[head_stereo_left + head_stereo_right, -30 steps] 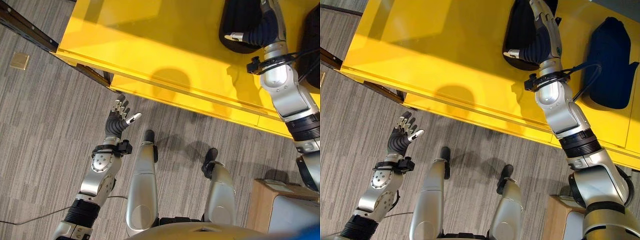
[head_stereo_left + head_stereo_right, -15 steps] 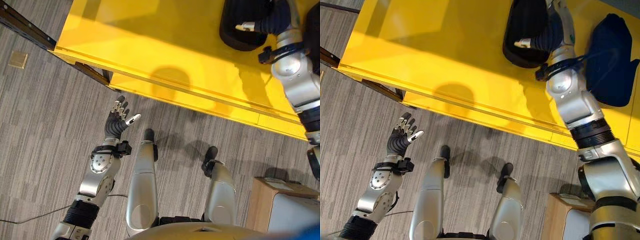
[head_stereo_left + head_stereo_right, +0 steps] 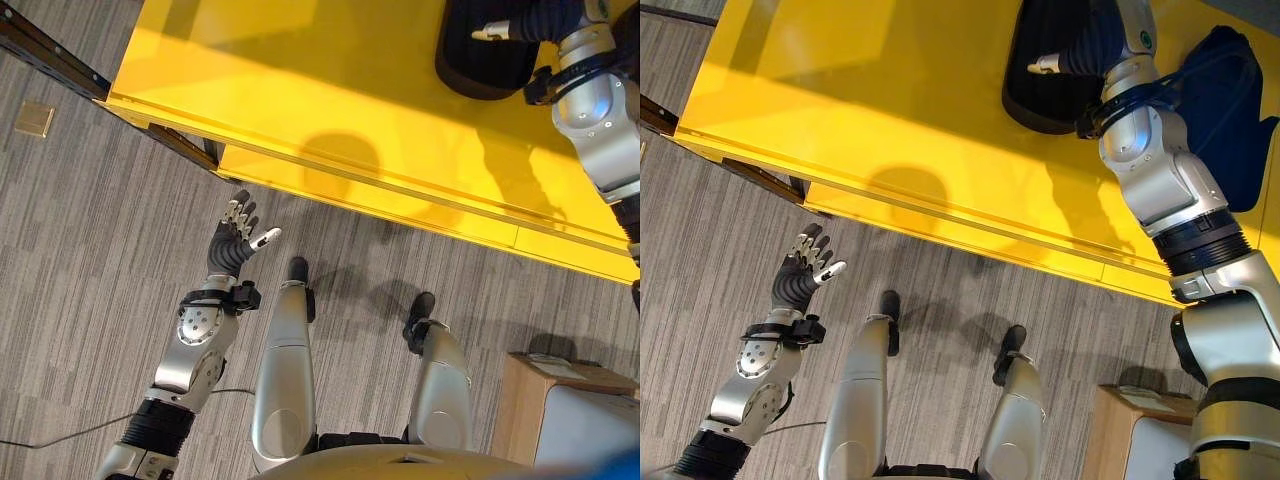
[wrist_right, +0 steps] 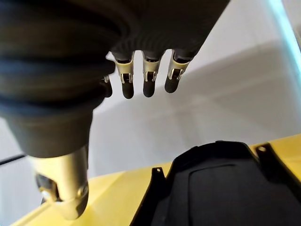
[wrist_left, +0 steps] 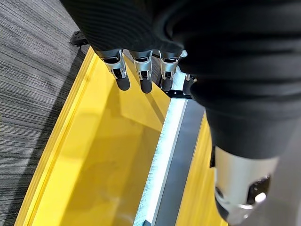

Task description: Move parts from the plastic box to the shelf.

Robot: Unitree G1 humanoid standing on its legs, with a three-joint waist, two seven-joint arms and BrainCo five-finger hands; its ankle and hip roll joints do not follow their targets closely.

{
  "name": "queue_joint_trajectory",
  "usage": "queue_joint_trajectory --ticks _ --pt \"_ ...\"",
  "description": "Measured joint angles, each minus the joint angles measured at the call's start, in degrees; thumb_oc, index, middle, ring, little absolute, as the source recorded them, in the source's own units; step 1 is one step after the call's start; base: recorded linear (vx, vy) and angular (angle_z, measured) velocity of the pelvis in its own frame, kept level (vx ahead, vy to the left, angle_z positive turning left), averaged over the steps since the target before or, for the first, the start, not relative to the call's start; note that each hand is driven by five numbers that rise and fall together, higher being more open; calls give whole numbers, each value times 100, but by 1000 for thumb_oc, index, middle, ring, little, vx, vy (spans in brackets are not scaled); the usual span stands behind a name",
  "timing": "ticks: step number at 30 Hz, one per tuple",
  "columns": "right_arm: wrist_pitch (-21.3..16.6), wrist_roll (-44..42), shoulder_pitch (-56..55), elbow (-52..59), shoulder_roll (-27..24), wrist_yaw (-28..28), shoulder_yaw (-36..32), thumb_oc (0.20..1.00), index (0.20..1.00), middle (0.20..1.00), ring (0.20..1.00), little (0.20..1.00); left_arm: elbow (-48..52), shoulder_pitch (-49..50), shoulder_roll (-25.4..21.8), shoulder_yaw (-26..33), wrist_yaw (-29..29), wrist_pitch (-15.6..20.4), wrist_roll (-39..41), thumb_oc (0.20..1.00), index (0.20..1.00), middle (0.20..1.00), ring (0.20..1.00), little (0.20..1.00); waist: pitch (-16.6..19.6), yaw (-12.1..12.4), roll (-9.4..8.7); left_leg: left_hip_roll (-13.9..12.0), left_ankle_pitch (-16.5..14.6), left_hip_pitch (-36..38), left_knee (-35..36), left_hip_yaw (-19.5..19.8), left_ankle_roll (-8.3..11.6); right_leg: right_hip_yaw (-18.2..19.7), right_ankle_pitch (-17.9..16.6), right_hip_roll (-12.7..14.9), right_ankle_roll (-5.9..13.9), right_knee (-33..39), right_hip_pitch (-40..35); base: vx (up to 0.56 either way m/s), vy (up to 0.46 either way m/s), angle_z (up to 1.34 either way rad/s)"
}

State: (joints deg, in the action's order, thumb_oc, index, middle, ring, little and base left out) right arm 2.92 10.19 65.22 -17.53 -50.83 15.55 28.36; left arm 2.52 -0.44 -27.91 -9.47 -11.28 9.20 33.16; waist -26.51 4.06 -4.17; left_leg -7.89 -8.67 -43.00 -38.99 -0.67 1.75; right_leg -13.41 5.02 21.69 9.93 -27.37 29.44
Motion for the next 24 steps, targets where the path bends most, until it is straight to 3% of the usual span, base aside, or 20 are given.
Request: queue_joint_trajectory --ticks 4,6,12,18,24 --pt "-61 -619 -52 268 -172 -397 40 1000 1000 1000 1000 1000 1 -14 -7 16 26 -5 -1 1000 1000 1000 1000 1000 -32 -8 -37 -2 0 0 4 -3 0 0 -18 -2 8 8 0 0 0 0" --pt "-141 -1265 -50 449 -643 -728 206 1000 1000 1000 1000 1000 1 0 -63 55 102 -74 -1 1000 1000 1000 1000 1000 -80 -1 -105 1 0 -2 4 -8 -1 0 -28 -1 12 28 -6 0 0 0" --pt "-297 -2372 -49 966 -1341 -1160 436 1000 1000 1000 1000 1000 5 71 -272 88 225 -152 -1 1000 1000 1000 1000 1000 -97 -52 -141 -4 -3 14 0 -7 -5 -4 -64 -19 13 89 -52 0 0 0" --pt "-529 -3674 -182 2173 -2390 -1801 863 1000 1000 1000 1000 1000 81 211 -453 93 343 -210 1 1000 1000 1000 1000 1000 -125 -127 -176 -17 -4 24 11 -4 -7 -7 -104 -49 17 165 -92 0 0 0" --pt "-633 -4165 -269 2445 -2780 -2171 1173 1000 1000 1000 1000 1000 83 235 -517 90 469 -229 2 1000 1000 1000 1000 1000 -130 -145 -186 -21 -4 27 9 -1 -7 -6 -105 -52 17 171 -97 0 0 0"
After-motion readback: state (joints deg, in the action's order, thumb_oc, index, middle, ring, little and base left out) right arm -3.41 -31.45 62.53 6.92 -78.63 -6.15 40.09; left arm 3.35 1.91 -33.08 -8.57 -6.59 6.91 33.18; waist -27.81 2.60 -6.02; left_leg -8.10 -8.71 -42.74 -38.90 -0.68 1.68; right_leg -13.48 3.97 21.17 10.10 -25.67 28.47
